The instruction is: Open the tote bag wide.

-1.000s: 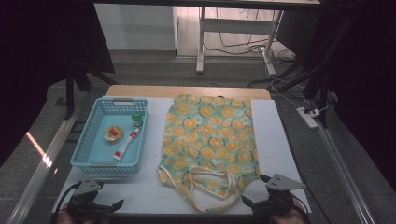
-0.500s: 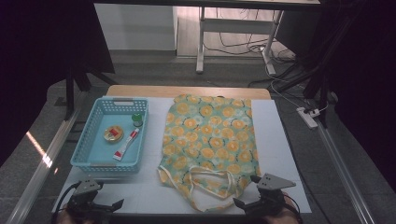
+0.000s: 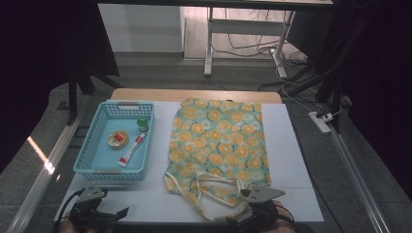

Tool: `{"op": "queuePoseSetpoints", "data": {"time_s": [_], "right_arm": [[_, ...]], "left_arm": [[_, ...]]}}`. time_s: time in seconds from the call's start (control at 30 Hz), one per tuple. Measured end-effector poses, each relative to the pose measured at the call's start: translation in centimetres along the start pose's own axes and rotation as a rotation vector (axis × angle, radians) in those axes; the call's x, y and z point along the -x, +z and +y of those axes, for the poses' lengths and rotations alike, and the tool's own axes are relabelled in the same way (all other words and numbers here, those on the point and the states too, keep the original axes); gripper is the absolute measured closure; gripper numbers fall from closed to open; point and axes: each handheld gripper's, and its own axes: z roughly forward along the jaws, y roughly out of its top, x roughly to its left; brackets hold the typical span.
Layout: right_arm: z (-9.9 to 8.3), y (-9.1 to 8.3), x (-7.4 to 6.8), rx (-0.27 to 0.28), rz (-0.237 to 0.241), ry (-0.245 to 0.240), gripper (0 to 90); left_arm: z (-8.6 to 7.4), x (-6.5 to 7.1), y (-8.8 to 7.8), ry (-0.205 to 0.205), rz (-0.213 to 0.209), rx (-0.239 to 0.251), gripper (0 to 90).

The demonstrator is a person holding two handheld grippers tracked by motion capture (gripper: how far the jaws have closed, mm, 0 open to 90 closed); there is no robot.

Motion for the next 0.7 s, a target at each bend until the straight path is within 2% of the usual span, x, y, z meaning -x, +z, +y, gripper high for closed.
{"op": "queuePoseSetpoints", "data": {"time_s": [0.1, 0.17, 0.2, 0.27, 0.37, 0.5, 0.53, 0.6, 0.63, 0.7], "right_arm": [[0.2, 0.6, -0.4, -0.020, 0.021, -0.015, 0.0], [0.4, 1.6, -1.1, -0.058, 0.048, -0.041, 0.0], [0.4, 1.6, -1.1, -0.058, 0.048, -0.041, 0.0], [0.7, 2.7, -1.8, -0.098, 0.071, -0.072, 0.0], [0.8, 3.4, -2.2, -0.124, 0.082, -0.096, 0.0], [0.8, 4.5, -2.4, -0.151, 0.100, -0.116, 10.4], [0.8, 4.5, -2.4, -0.151, 0.100, -0.116, 10.4], [0.8, 4.6, -2.3, -0.158, 0.103, -0.116, 18.1], [0.8, 4.5, -2.1, -0.168, 0.105, -0.127, 27.2], [0.8, 4.4, -2.1, -0.171, 0.104, -0.133, 30.7]], "left_arm": [[0.0, 0.0, 0.0, -0.001, -0.001, -0.002, 0.0], [0.0, 0.0, 0.0, -0.001, -0.002, -0.004, 0.0], [0.0, 0.0, 0.0, -0.001, -0.002, -0.003, 0.0], [0.0, 0.0, 0.0, -0.001, -0.002, -0.004, 0.0], [0.0, 0.0, 0.1, 0.001, -0.002, -0.006, 0.0], [0.0, 0.0, 0.1, 0.004, -0.001, -0.007, 0.0], [0.0, 0.0, 0.1, 0.004, -0.001, -0.008, 0.0], [0.1, 0.0, 0.1, 0.005, -0.001, -0.010, 0.0], [0.1, 0.0, 0.1, 0.005, -0.001, -0.010, 0.0], [0.1, 0.0, 0.1, 0.005, -0.002, -0.010, 0.0]]}}
